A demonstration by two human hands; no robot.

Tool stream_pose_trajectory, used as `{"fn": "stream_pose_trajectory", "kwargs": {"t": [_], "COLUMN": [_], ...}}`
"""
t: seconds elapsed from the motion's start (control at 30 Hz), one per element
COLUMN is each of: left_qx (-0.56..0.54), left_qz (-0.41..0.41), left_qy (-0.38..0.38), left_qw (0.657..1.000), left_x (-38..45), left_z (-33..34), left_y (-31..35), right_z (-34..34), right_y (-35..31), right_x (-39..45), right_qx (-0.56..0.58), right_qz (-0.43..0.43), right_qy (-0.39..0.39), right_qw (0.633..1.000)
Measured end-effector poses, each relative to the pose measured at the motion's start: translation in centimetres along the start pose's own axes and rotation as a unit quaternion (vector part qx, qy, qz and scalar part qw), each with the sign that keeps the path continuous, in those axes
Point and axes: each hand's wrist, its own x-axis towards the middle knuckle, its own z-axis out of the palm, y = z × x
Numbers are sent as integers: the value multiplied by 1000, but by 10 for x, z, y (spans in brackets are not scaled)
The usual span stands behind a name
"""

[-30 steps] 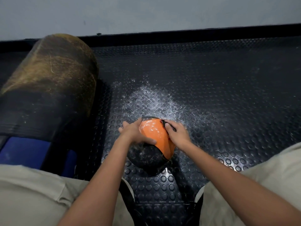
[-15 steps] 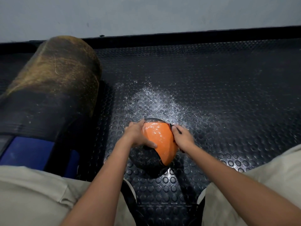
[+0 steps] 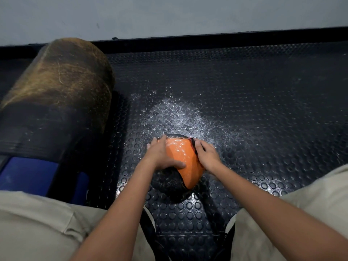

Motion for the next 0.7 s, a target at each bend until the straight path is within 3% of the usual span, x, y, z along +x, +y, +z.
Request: {"fn": "stream_pose_trajectory", "kwargs": {"t": [0.2, 0.4, 0.57, 0.7], "left_qx": [-12, -90, -53, -60], "left_qz": [-9, -13, -20, -64], "left_qy": [-6, -11, -7, -29], "left_qw": [1000, 996, 998, 996], "left_x": [2, -6, -6, -14], "left_z": [-7, -10, -17, -22], "left_y": [-7, -6, -8, -2], "right_z": [0, 0, 5, 2], "right_y": [-8, 7, -14, 12], "right_x": [-1, 0, -2, 1], "right_qx": [-17, 12, -52, -15], "right_qz": [-90, 10, -105, -11], "right_qy": [24, 37, 35, 5], "right_qw": [995, 999, 993, 1000]}}
